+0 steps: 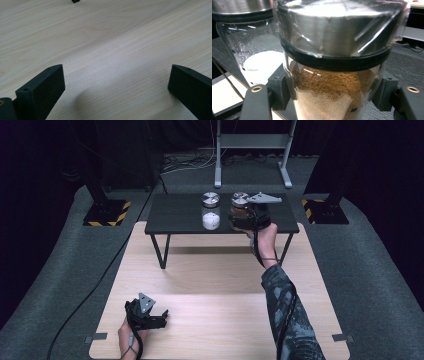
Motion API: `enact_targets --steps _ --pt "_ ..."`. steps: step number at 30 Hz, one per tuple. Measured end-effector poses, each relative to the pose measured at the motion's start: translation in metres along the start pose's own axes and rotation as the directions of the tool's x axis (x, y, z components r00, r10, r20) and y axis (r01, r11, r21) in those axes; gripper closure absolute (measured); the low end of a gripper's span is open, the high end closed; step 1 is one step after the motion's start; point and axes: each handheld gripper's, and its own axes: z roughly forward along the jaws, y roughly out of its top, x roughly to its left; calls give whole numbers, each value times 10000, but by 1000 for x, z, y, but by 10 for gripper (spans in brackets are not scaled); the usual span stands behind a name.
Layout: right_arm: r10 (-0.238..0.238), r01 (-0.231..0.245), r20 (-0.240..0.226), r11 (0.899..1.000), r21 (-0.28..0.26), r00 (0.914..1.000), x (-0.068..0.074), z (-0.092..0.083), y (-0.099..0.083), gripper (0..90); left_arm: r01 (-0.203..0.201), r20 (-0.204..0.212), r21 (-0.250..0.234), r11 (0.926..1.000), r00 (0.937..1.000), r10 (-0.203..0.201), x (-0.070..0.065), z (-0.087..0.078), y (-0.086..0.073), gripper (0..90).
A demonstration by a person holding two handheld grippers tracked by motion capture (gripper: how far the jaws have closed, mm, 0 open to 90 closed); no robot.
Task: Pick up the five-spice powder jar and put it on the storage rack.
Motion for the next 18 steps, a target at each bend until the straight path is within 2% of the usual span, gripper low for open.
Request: enact_targets --steps 18 --pt "3 -4 32 9999 148 10000 1 0 4 297 -4 -3 -3 10000 10000 4 0 0 0 6"
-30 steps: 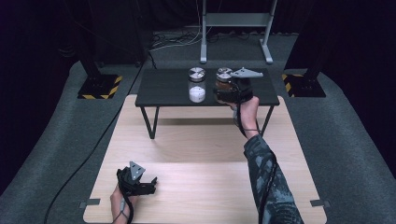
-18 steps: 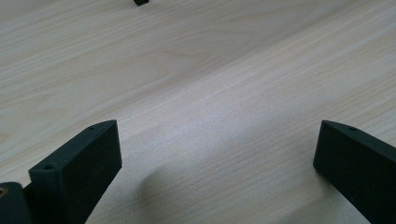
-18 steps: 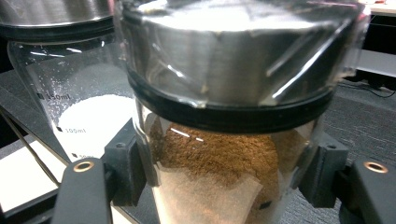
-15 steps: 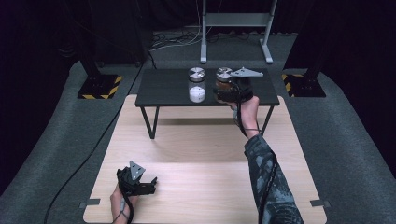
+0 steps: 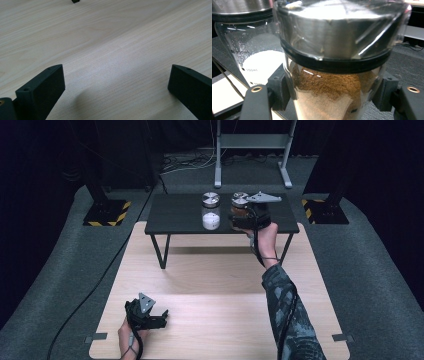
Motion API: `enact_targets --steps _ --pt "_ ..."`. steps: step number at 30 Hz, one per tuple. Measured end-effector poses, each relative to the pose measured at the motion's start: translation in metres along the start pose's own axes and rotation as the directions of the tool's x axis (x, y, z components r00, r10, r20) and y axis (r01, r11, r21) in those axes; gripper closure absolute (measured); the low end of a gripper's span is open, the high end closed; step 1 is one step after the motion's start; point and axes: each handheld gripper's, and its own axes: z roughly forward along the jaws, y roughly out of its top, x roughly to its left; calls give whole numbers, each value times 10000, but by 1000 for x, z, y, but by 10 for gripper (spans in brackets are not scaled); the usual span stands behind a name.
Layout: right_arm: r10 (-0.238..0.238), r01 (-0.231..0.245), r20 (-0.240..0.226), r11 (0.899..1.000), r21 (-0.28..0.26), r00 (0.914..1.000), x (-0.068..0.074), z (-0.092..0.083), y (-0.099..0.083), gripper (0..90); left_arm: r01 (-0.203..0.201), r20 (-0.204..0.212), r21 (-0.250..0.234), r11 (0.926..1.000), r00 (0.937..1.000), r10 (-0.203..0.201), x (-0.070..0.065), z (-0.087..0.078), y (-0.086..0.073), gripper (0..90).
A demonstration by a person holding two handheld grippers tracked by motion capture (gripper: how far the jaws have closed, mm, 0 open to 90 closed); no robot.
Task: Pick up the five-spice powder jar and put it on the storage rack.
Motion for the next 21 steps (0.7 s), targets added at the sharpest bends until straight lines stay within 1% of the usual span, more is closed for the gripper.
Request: enact_targets --steps 1,2,3,4,5,6,7,8,9,10,11,12,13,14,15,17,18,19,20,21 --pt "3 -3 4 10000 1 10000 0 0 0 296 2 2 0 10000 10000 -2 0 0 0 6" --pt "47 -47 -41 9999 -120 10000 -1 -1 -3 229 6 8 7 10000 10000 -6 0 0 0 6" --pt "155 -149 168 9993 -352 9997 2 -2 -7 129 6 10 7 10000 10000 -6 0 0 0 6" --pt "202 -194 210 9992 -363 9996 2 -4 -7 65 4 9 9 10000 10000 -4 0 0 0 6" --pt "253 -246 241 9993 -293 9994 2 -6 -6 28 6 9 7 10000 10000 -6 0 0 0 6" --pt "253 -246 241 9993 -293 9994 2 -6 -6 28 7 13 9 10000 10000 -7 0 0 0 6" --pt "231 -231 121 9997 6 9997 -1 -9 -1 0 1 7 10 10000 10000 -1 0 0 0 6" --pt "231 -231 121 9997 6 9997 -1 -9 -1 0 1 7 10 10000 10000 -1 0 0 0 6" --pt "17 -17 10 9998 185 10000 -3 -14 2 0 -8 11 19 10000 10000 8 0 0 0 6" --pt "-57 57 -26 9996 291 10000 -3 -17 3 0 -8 11 19 10000 10000 8 0 0 0 6" --pt "-57 57 -26 9996 291 10000 -3 -17 3 0 -7 8 17 10000 10000 7 0 0 0 6" --pt "-224 226 -61 9992 329 9997 -2 -25 1 0 -15 -3 8 10000 10000 15 0 0 0 6" --pt "-224 226 -61 9992 329 9997 -2 -25 1 0 -15 -3 8 10000 10000 15 0 0 0 6" --pt "-318 321 -76 9987 404 9995 -1 -30 1 0 -5 -5 3 10000 10000 5 0 0 0 6" --pt "-474 479 -126 9980 407 9988 0 -40 -4 0 -10 -10 1 10000 10000 10 0 0 0 6" --pt "-603 609 -130 9972 442 9981 2 -51 -10 0 -14 -9 9 10000 10000 14 0 0 0 6" --pt "-603 609 -130 9972 442 9981 2 -51 -10 0 -14 -9 9 10000 10000 14 0 0 0 6" --pt "-661 665 -112 9965 497 9978 3 -56 -14 0 -13 -10 9 10000 10000 13 0 0 0 6" --pt "-710 710 -14 9960 539 9975 5 -62 -19 0 -28 -21 2 10000 10000 28 0 0 0 6" --pt "-850 836 288 9954 477 9960 11 -74 -32 0 -36 -31 -4 10000 10000 36 -1 0 0 6"
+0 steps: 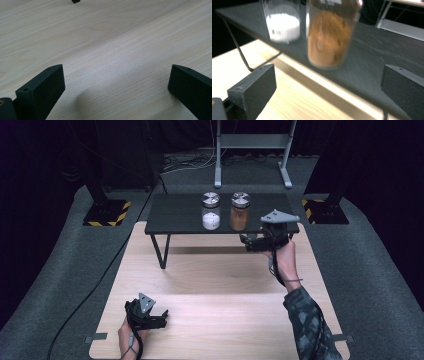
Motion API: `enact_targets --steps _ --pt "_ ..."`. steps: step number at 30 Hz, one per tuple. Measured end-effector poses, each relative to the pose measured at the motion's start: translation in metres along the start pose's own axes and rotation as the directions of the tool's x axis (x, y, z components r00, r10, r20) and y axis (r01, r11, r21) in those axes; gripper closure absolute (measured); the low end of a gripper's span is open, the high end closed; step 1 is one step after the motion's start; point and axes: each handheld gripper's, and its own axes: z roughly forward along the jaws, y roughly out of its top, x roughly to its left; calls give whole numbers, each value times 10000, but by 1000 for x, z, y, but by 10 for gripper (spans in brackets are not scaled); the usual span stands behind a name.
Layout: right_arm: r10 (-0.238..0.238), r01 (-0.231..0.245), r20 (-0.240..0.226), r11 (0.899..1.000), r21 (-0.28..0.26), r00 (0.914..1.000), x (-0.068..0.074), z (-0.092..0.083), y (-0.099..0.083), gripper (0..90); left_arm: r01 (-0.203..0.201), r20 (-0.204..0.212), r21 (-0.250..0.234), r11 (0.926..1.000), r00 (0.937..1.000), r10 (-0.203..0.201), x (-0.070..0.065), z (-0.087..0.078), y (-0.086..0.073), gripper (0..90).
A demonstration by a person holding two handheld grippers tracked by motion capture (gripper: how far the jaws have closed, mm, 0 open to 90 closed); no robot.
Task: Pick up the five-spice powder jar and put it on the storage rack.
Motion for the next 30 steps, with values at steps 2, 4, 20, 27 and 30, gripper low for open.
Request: enact_targets --steps 2,4,20,27,30 --pt "30 -30 107 10000 -14 9999 3 -11 -14 0 1 -16 -1 10000 10000 -1 0 0 0 6" --pt "89 -88 163 10000 -10 9998 4 -18 -24 0 7 -29 -10 10000 10000 -7 -1 0 0 6" --pt "2037 -2211 1374 9671 1259 9693 20 -80 -179 0 17 -103 -7 10000 9999 -18 -2 0 0 5" --pt "2761 -2984 1687 9463 1247 9462 26 -94 -219 0 8 -114 -9 10000 9999 -8 -3 0 0 5" --pt "2920 -3160 1805 9409 1216 9392 27 -96 -224 0 47 -81 0 10000 10000 -47 -2 0 0 5"
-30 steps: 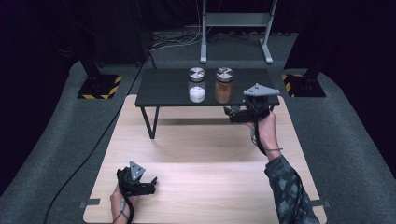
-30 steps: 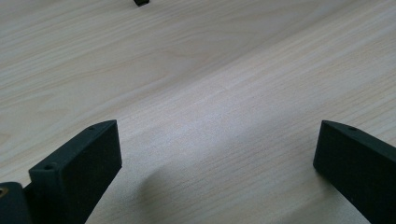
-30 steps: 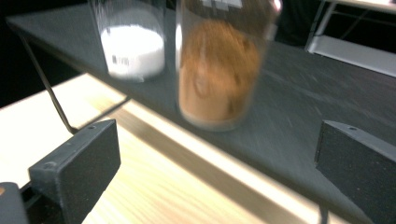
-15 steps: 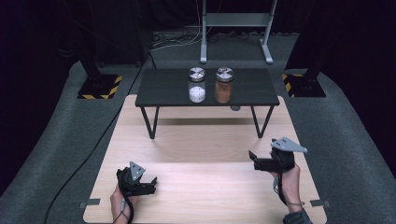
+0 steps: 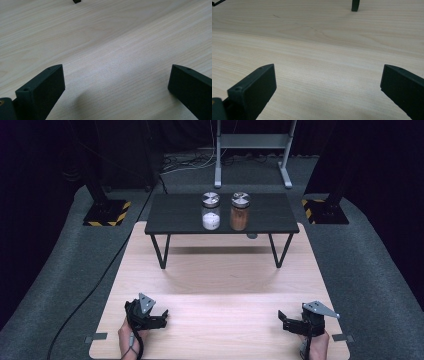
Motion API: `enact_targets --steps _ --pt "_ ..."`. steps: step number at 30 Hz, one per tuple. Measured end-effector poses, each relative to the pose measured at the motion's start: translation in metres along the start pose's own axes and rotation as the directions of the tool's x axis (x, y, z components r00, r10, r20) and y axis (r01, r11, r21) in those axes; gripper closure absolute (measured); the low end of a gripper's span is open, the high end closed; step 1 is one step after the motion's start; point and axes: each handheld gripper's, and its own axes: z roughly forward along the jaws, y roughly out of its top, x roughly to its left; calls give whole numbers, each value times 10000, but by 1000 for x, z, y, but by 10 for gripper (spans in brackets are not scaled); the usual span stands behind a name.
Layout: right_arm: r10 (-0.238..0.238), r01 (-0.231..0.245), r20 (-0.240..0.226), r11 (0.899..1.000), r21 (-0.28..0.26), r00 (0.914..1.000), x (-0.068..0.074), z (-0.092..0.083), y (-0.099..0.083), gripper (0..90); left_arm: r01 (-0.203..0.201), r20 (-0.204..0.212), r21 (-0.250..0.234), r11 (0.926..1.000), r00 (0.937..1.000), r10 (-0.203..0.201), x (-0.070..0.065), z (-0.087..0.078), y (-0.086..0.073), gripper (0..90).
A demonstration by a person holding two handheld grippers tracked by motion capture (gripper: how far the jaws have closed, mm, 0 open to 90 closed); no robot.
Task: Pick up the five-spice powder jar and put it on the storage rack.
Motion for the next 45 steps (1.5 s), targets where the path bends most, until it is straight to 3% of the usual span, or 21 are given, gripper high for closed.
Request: enact_targets --steps 9,22,31,36,45 --pt "228 -228 -35 9997 80 9997 5 -2 -5 0 66 9 31 10000 10000 -66 0 0 1 5" --pt "14 -24 365 9996 271 9993 9 -2 -10 0 109 13 46 9999 9999 -109 1 0 1 5" --pt "-31 25 256 9997 248 9997 7 -2 -10 0 82 -20 25 10000 10000 -82 0 0 0 5" --pt "-246 235 192 9983 526 9995 8 0 -6 0 30 -67 10 10000 10000 -30 -1 0 0 5" --pt "-372 362 347 9989 312 9987 12 -2 -10 0 63 -85 13 10000 9999 -63 -1 0 0 4"
